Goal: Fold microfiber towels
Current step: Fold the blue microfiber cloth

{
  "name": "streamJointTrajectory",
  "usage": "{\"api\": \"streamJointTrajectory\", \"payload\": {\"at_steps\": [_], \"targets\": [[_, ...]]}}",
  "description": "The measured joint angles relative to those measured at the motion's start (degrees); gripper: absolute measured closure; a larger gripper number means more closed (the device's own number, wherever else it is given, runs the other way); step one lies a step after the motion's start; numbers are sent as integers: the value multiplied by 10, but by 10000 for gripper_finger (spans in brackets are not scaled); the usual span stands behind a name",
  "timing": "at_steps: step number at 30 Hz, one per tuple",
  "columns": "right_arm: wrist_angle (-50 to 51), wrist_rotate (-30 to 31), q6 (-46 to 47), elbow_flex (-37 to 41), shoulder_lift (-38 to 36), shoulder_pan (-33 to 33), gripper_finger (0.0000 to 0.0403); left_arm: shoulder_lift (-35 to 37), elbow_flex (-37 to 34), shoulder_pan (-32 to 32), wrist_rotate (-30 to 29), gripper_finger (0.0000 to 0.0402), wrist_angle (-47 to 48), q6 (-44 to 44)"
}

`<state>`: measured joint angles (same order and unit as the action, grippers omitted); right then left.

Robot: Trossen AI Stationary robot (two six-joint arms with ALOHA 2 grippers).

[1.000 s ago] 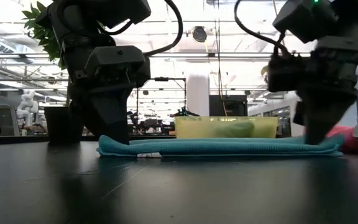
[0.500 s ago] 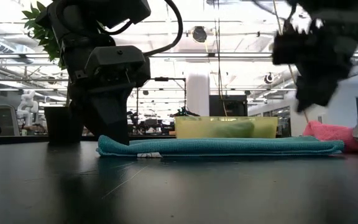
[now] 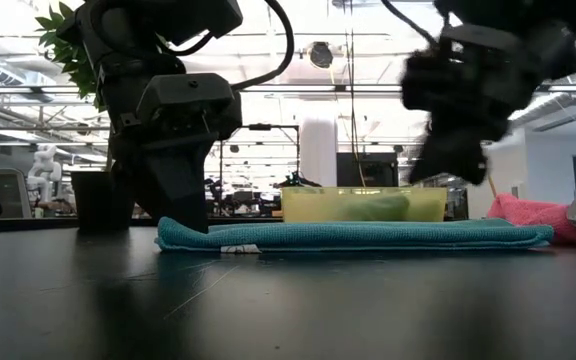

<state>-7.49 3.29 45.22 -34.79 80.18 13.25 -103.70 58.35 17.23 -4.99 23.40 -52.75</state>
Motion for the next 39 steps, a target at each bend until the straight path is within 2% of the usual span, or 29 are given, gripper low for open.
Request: {"api": "streamJointTrajectory", "payload": {"at_steps": [3, 5, 13, 18, 39], "targets": [[-100, 1, -7, -1, 48, -9, 403, 0, 0, -2, 0, 224, -2, 0], [-131, -1, -9, -10, 80, -15, 403, 0, 0, -4, 0, 225, -7, 0], [-141, -3, -40, -91, 206, -20, 403, 0, 0, -15, 6, 225, -17, -1], [-124, -5, -55, -119, 246, -20, 403, 0, -1, -16, 5, 224, -22, -1], [216, -20, -129, -120, 130, -20, 403, -1, 0, -14, 9, 225, -20, 2]]}}
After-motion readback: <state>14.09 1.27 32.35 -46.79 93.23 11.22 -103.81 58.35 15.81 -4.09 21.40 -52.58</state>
